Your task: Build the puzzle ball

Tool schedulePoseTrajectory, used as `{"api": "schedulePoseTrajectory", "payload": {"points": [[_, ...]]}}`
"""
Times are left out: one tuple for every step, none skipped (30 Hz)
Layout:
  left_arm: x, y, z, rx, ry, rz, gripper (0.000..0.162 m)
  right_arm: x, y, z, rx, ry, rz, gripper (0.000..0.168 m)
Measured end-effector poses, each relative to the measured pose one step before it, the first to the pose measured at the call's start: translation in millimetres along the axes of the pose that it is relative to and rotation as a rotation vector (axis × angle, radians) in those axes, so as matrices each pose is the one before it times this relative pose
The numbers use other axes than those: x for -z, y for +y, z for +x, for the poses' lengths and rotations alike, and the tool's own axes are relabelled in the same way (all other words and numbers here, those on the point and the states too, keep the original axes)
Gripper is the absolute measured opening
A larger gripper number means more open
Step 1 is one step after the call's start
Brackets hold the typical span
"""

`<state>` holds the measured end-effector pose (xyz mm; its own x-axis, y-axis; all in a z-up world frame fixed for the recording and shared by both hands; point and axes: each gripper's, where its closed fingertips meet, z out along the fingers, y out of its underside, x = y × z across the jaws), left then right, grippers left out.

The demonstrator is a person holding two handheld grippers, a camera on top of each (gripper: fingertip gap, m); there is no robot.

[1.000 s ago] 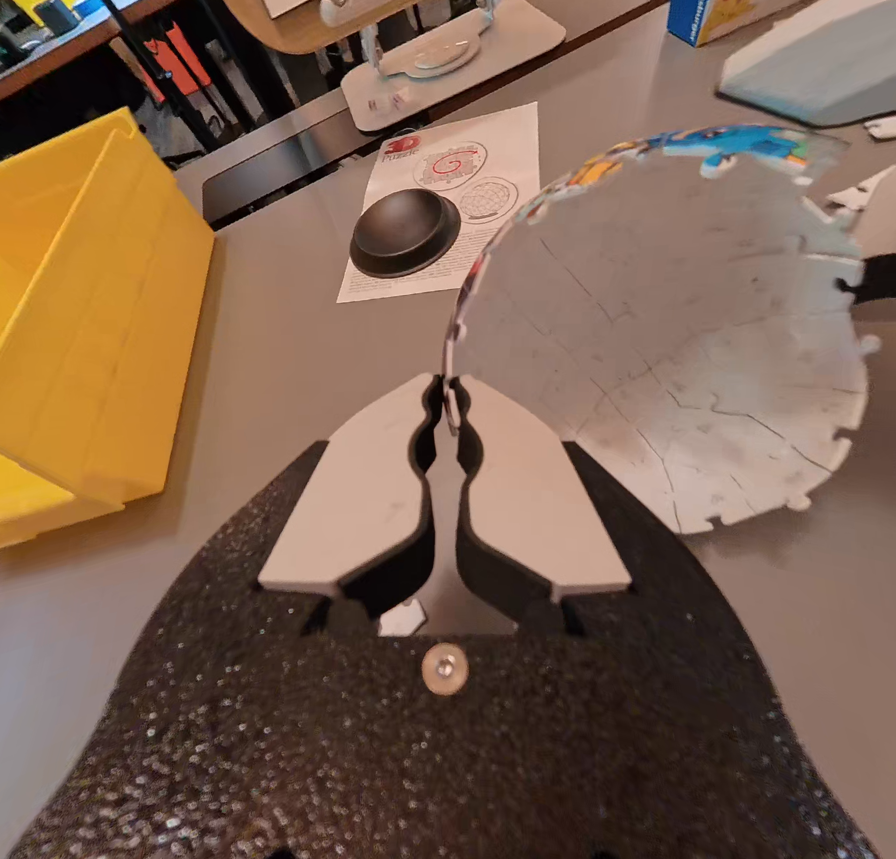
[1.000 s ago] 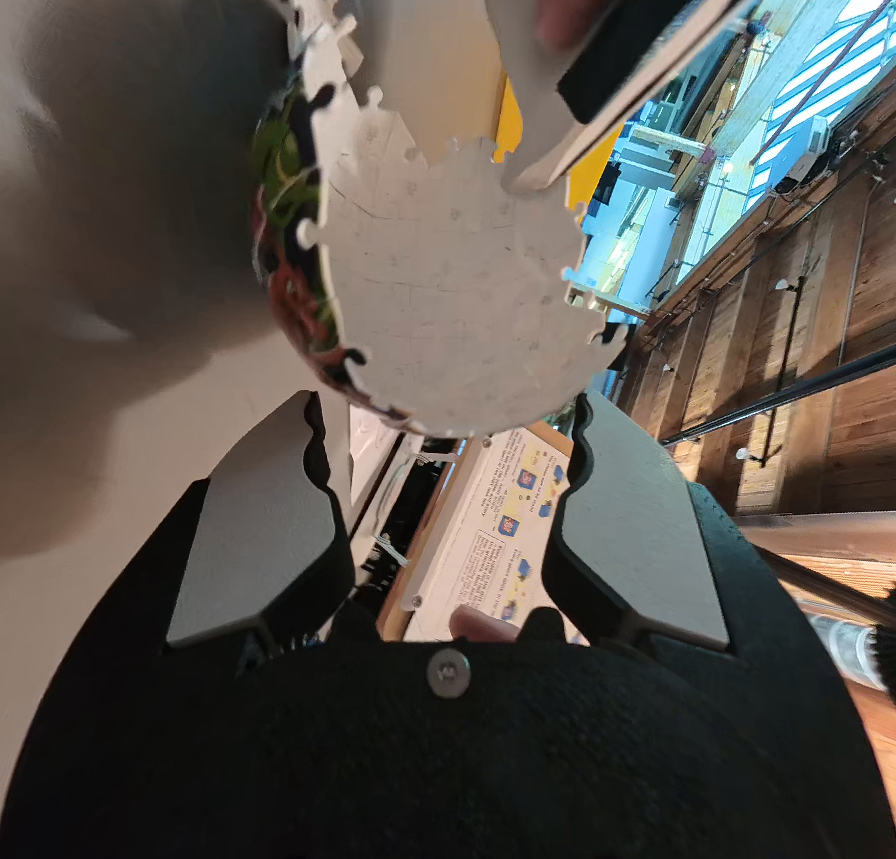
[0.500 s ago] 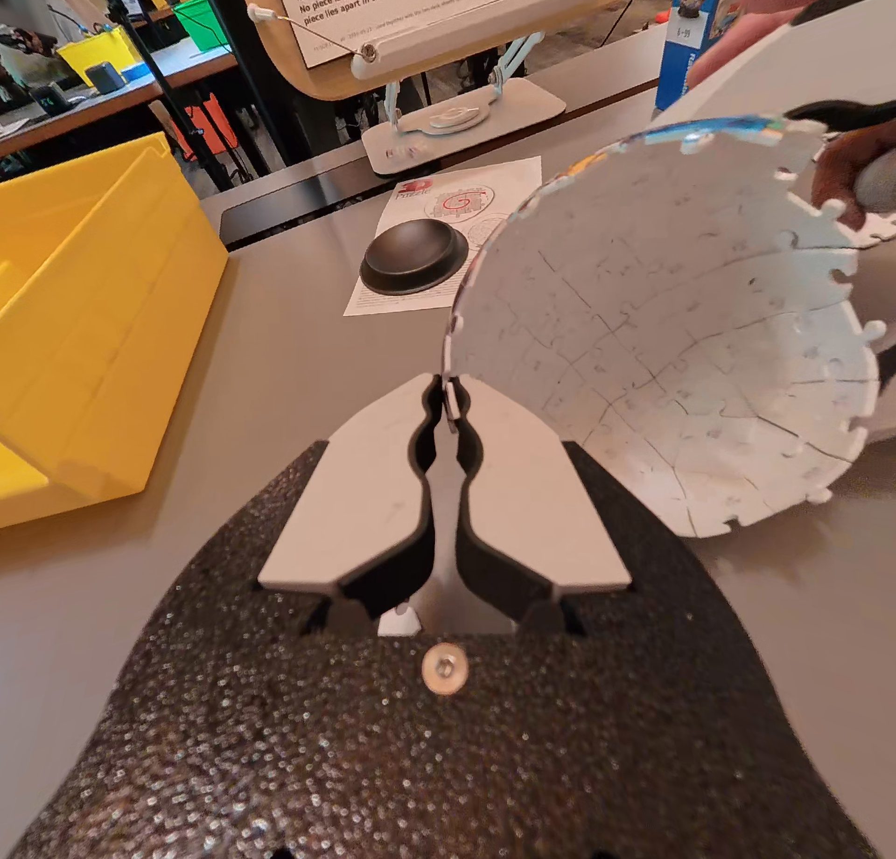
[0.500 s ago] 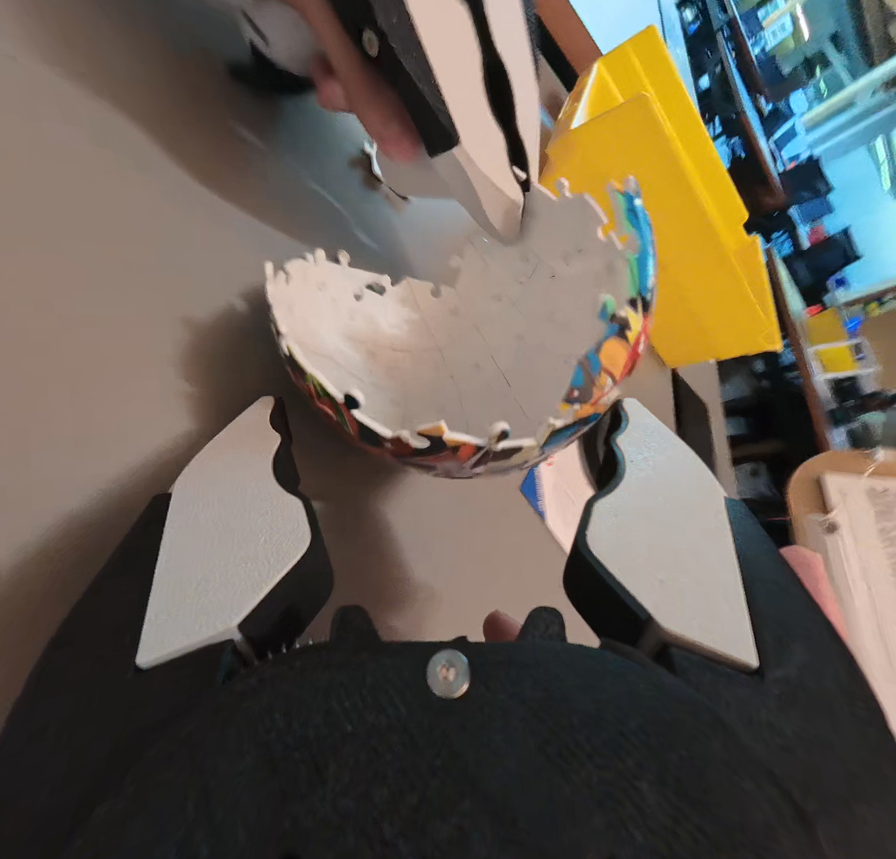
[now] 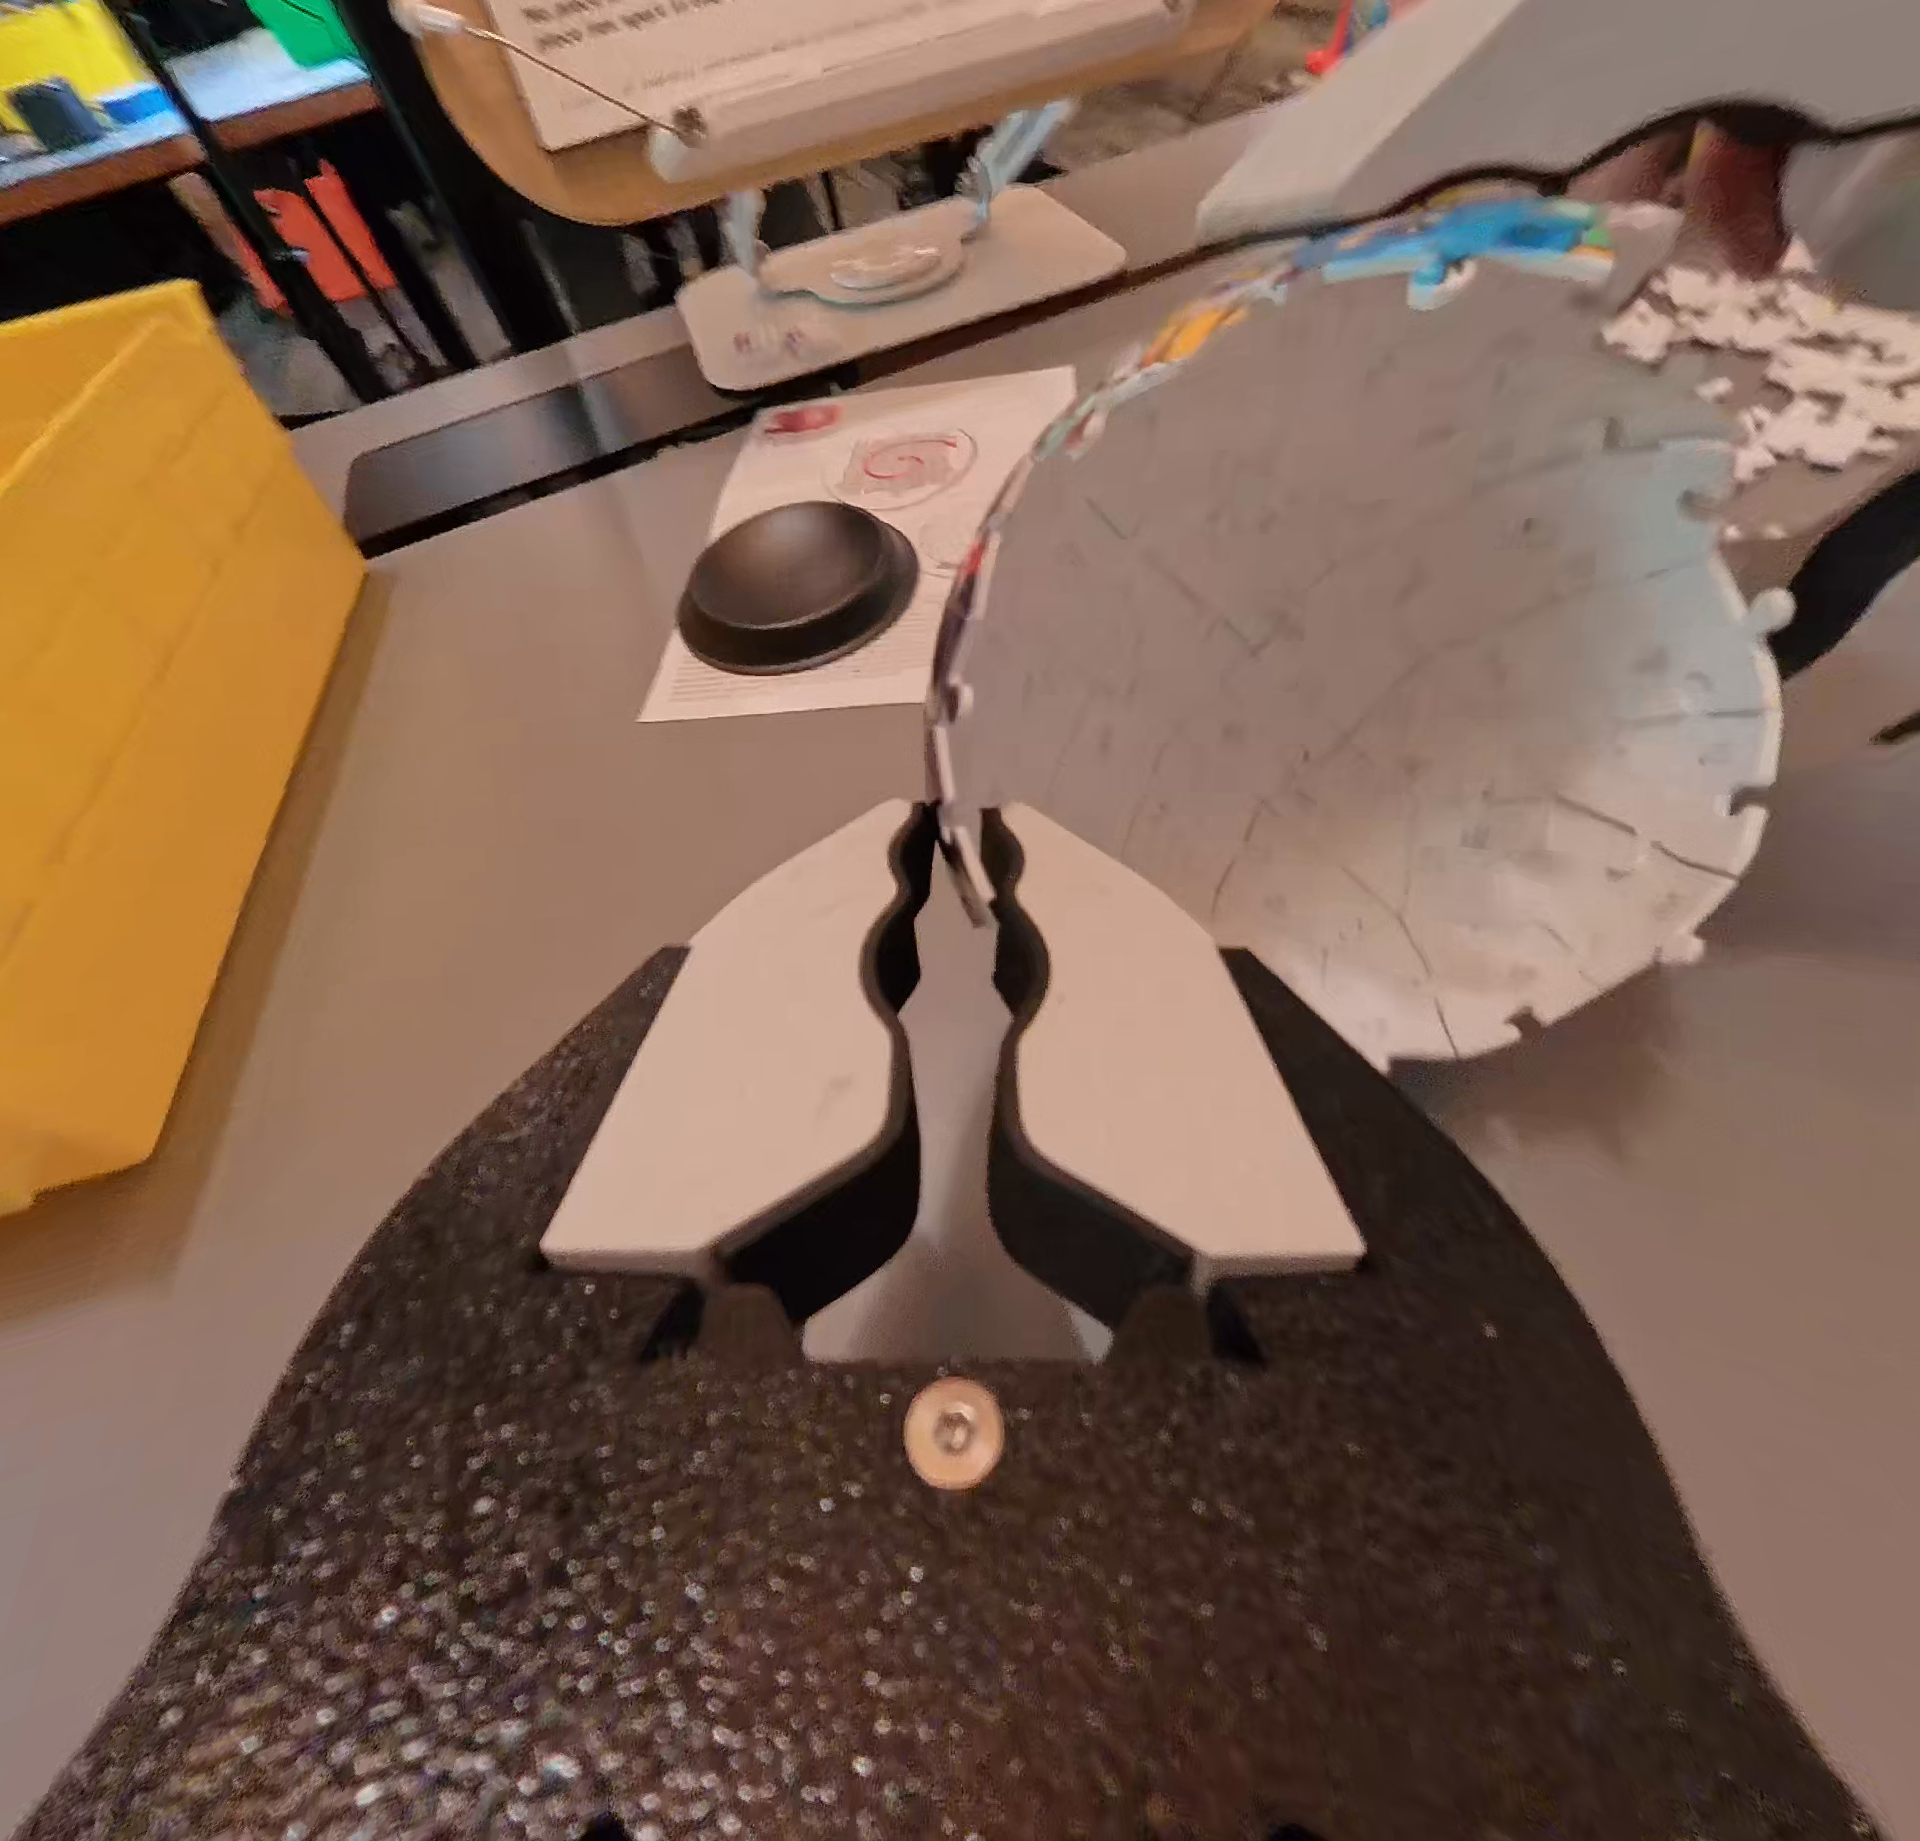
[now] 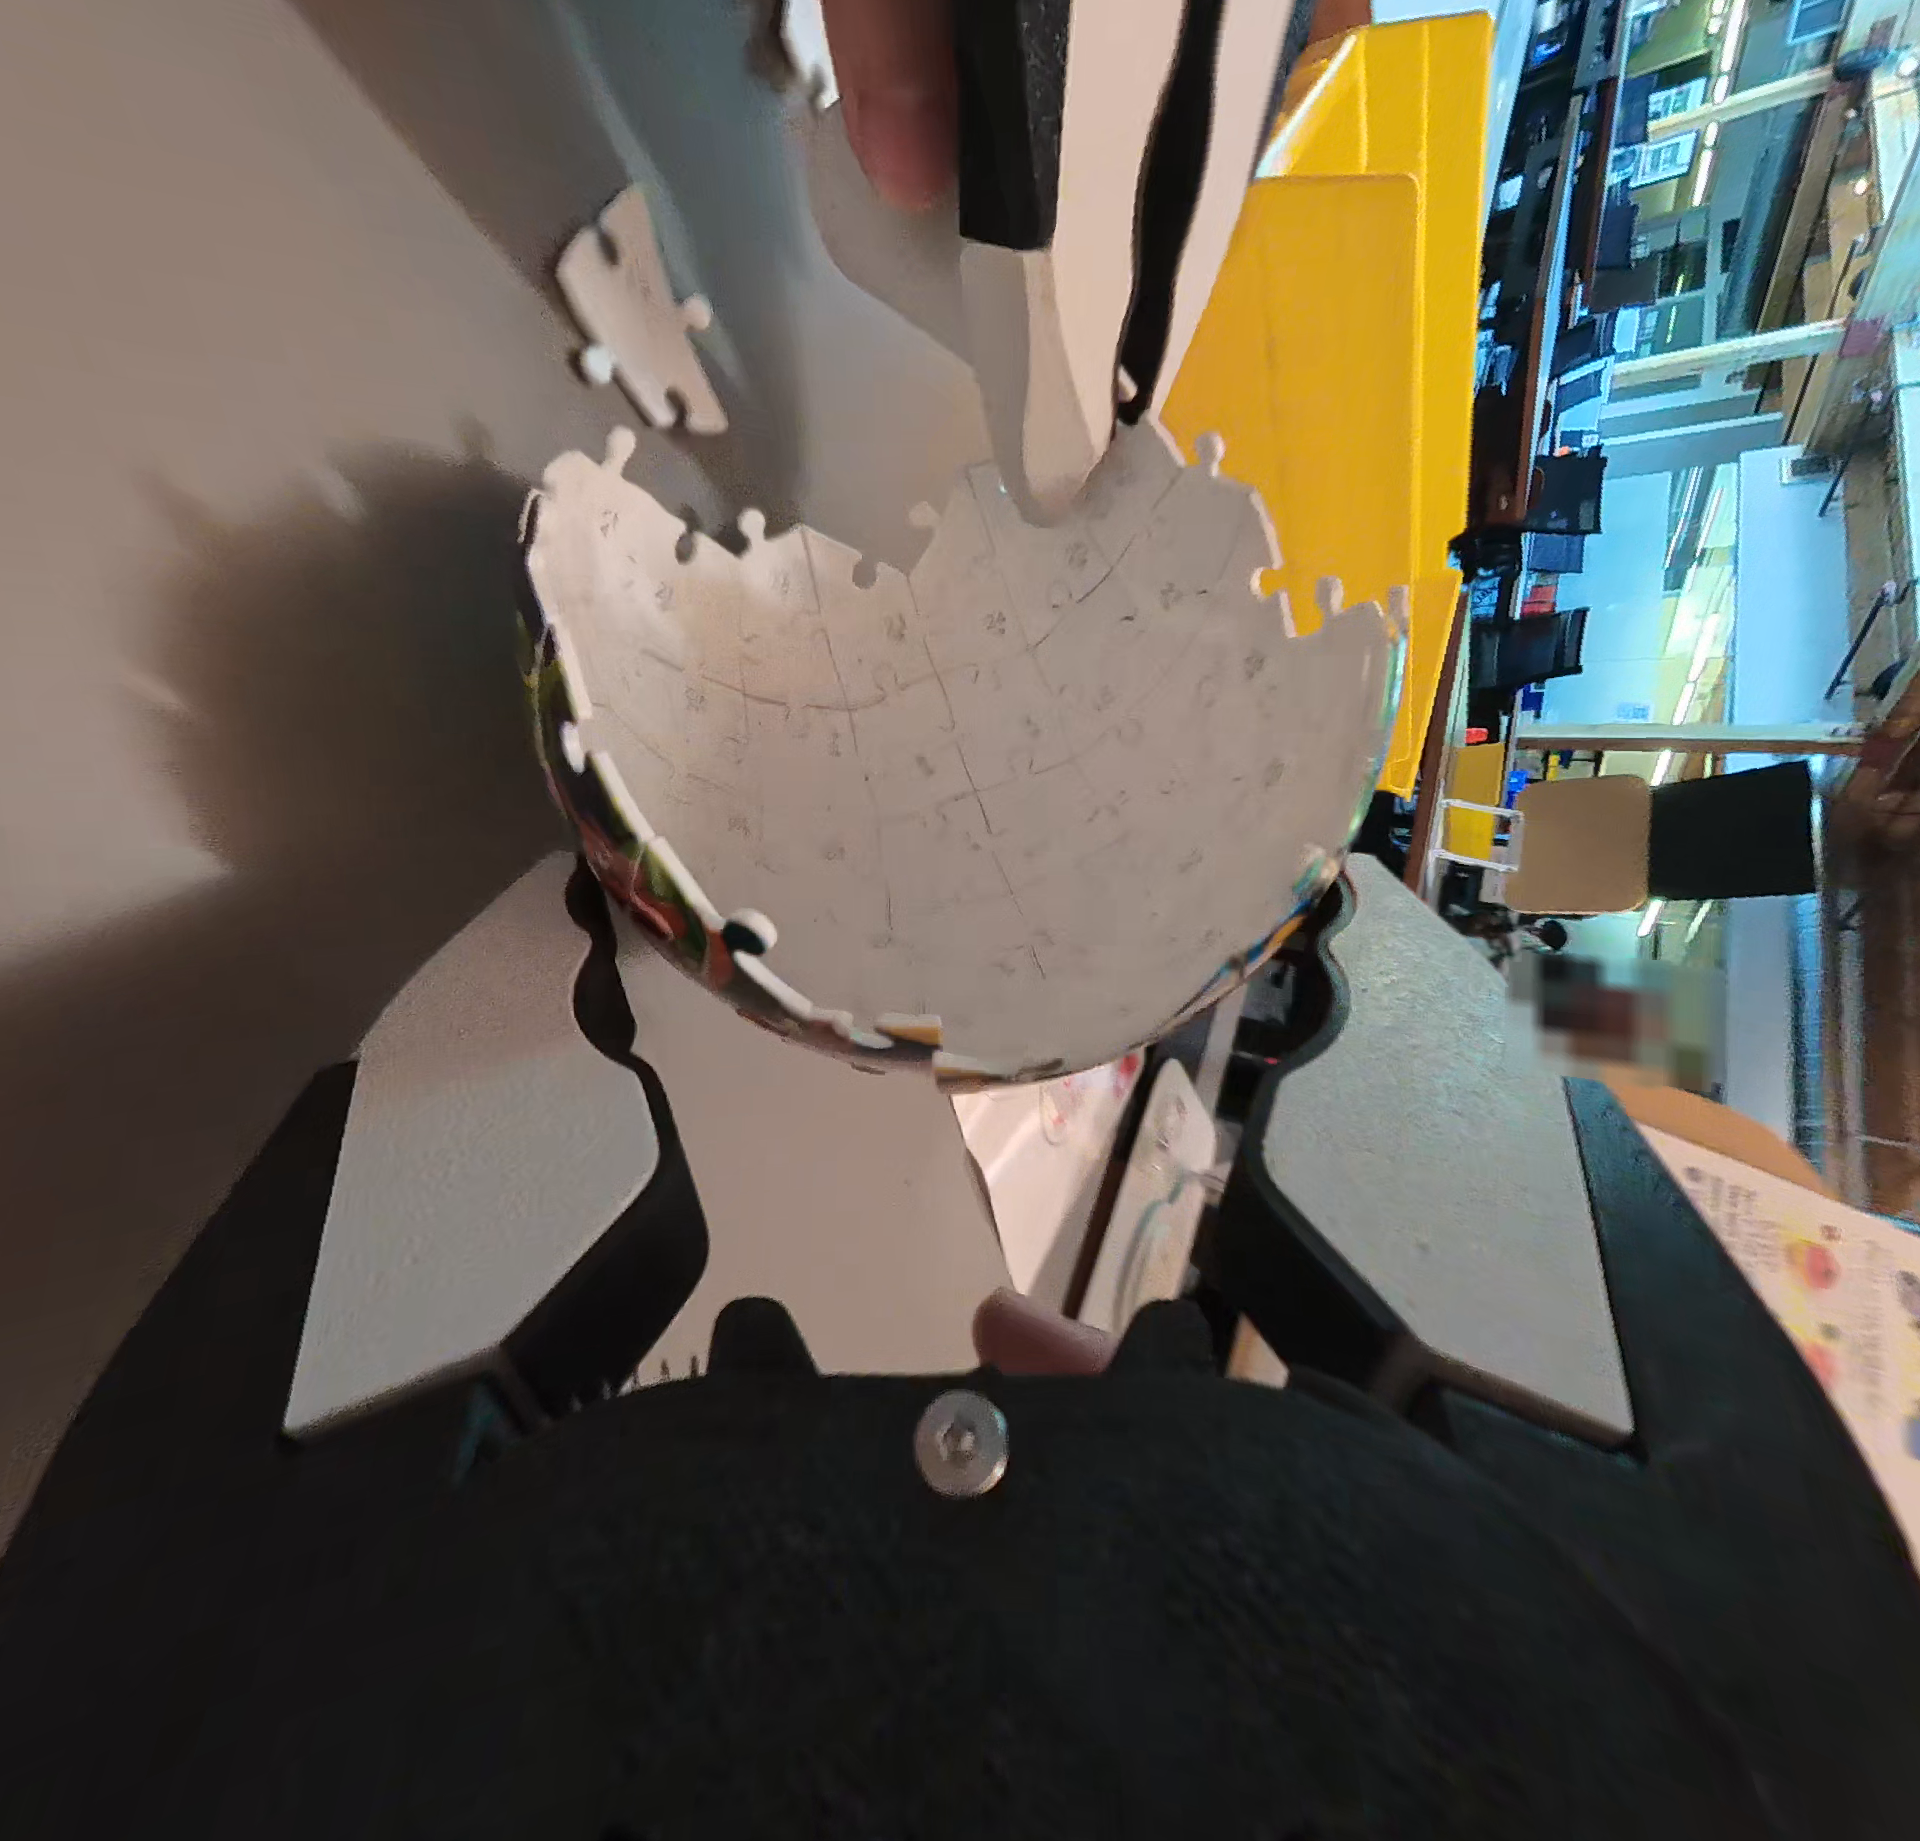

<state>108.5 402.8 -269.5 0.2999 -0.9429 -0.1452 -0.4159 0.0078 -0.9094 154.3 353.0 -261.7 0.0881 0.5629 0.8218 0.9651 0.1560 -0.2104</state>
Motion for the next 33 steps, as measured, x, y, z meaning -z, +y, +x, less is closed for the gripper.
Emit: {"api": "schedulePoseTrajectory", "payload": {"points": [[-3.05, 4.17, 4.13, -0.0216, 0.0297, -0.0310, 0.013, 2.02, 0.93, -1.69, 0.0391, -0.0086, -0.0290, 0.124], [-2.85, 4.79, 3.20, -0.0273, 0.0212, -0.0353, 0.016, 1.19, 0.17, -2.85, 0.0392, -0.0106, -0.0328, 0.124], [-2.14, 4.10, 1.75, -0.0329, 0.0085, -0.0289, 0.021, 0.47, -0.65, -2.44, 0.0405, -0.0030, -0.0304, 0.124], [-1.26, 2.98, 0.92, -0.0374, 0.0009, -0.0195, 0.024, 0.61, -1.53, 0.84, 0.0388, 0.0170, -0.0231, 0.124], [-0.49, 1.91, 0.17, -0.0360, -0.0046, -0.0102, 0.024, 0.90, -1.82, 0.44, 0.0333, 0.0092, -0.0152, 0.124], [-0.03, 1.37, 0.27, -0.0296, -0.0027, -0.0067, 0.025, 0.77, -0.89, 0.46, 0.0183, 0.0018, -0.0164, 0.124], [0.36, 1.22, 0.90, -0.0182, 0.0041, -0.0070, 0.027, 0.42, 0.24, 0.35, 0.0151, -0.0009, -0.0204, 0.124], [0.77, 1.36, 1.33, -0.0039, 0.0092, -0.0093, 0.032, 0.23, 0.88, 0.47, 0.0199, 0.0015, -0.0229, 0.124], [1.58, 1.11, 0.82, 0.0095, 0.0089, -0.0087, 0.039, 0.18, 0.97, 0.66, 0.0231, 0.0035, -0.0244, 0.124], [2.72, 0.77, 0.94, 0.0173, 0.0116, -0.0057, 0.046, 0.08, 0.82, 0.48, 0.0191, 0.0031, -0.0227, 0.124], [4.35, 1.11, 1.50, 0.0161, 0.0169, -0.0057, 0.051, 0.24, -0.31, 0.25, 0.0115, 0.0010, -0.0152, 0.124], [5.81, 1.88, 0.86, 0.0129, 0.0122, -0.0063, 0.056, 0.60, -1.21, 0.41, 0.0036, -0.0007, -0.0068, 0.124], [6.38, 3.54, -0.35, 0.0129, 0.0037, -0.0104, 0.059, 0.85, -1.63, 0.21, -0.0001, -0.0016, -0.0017, 0.124], [6.35, 5.62, -0.61, 0.0156, 0.0024, -0.0183, 0.059, 0.82, -1.82, -0.07, 0.0020, -0.0017, -0.0017, 0.124], [5.17, 7.24, -0.52, 0.0189, 0.0014, -0.0233, 0.059, 0.81, -1.71, 0.04, 0.0061, -0.0002, -0.0032, 0.124], [3.53, 8.57, -0.83, 0.0192, -0.0028, -0.0283, 0.056, 0.99, -1.97, 0.53, 0.0109, 0.0031, -0.0017, 0.124], [1.42, 9.51, -1.45, 0.0140, -0.0086, -0.0351, 0.049, 0.79, -1.60, 0.33, 0.0128, 0.0029, -0.0029, 0.124], [-0.54, 9.34, -1.49, 0.0072, -0.0125, -0.0384, 0.043, 0.24, -0.85, 0.14, 0.0089, 0.0010, -0.0066, 0.124], [-1.65, 7.80, -0.39, 0.0049, -0.0100, -0.0355, 0.037, -0.05, -0.22, 0.03, 0.0031, -0.0015, -0.0080, 0.124], [-2.23, 5.53, 1.29, 0.0084, -0.0040, -0.0315, 0.029, 0.17, -0.25, -0.06, 0.0002, -0.0020, -0.0057, 0.124], [-1.84, 2.82, 3.60, 0.0073, 0.0084, -0.0253, 0.023, 0.42, -0.63, 0.15, 0.0011, -0.0002, -0.0036, 0.124], [-0.70, 0.03, 5.49, 0.0031, 0.0198, -0.0119, 0.015, 0.56, -0.62, -0.07, 0.0025, -0.0002, -0.0052, 0.124], [-0.47, -0.56, 5.41, 0.0031, 0.0194, -0.0093, 0.009, 0.82, -0.95, -0.27, 0.0010, -0.0004, -0.0067, 0.124], [-0.93, -0.66, 3.51, 0.0073, 0.0049, -0.0095, 0.007, 0.98, -1.59, -0.46, -0.0018, -0.0001, -0.0049, 0.124], [-0.97, -1.12, 2.84, 0.0074, -0.0003, -0.0034, 0.005, 1.17, -1.80, -0.49, 0.0011, -0.0001, -0.0028, 0.124], [-0.88, -1.43, 3.14, 0.0052, 0.0036, -0.0007, 0.004, 1.11, -1.90, -0.01, 0.0048, 0.0025, 0.0010, 0.124], [-0.71, -1.52, 3.74, 0.0024, 0.0108, -0.0004, 0.002, 1.04, -1.70, -0.01, 0.0042, 0.0006, 0.0032, 0.124], [-0.67, -1.30, 4.21, 0.0002, 0.0151, -0.0002, 0.001, 0.59, -1.22, -0.08, -0.0017, -0.0023, 0.0033, 0.123], [-0.62, -1.22, 3.29, -0.0033, 0.0112, 0.0009, 0.000, 0.00, -0.60, -0.04, -0.0034, -0.0025, 0.0002, 0.124], [-0.40, -0.62, 0.86, -0.0059, -0.0025, 0.0022, 0.000, -0.18, 0.09, 0.09, 0.0009, -0.0001, -0.0023, 0.124], [-0.13, -0.18, -1.61, -0.0057, -0.0130, 0.0022, 0.000, -0.33, 0.17, 0.11, 0.0020, 0.0024, -0.0014, 0.124], [-0.11, -0.09, -1.71, -0.0044, -0.0096, 0.0029, 0.000, -0.38, 0.15, 0.04, 0.0003, 0.0019, 0.0006, 0.124], [-0.18, -0.26, -0.71, -0.0046, 0.0001, 0.0058, 0.000, -0.38, -0.15, -0.01, -0.0024, 0.0009, 0.0028, 0.124]]}}
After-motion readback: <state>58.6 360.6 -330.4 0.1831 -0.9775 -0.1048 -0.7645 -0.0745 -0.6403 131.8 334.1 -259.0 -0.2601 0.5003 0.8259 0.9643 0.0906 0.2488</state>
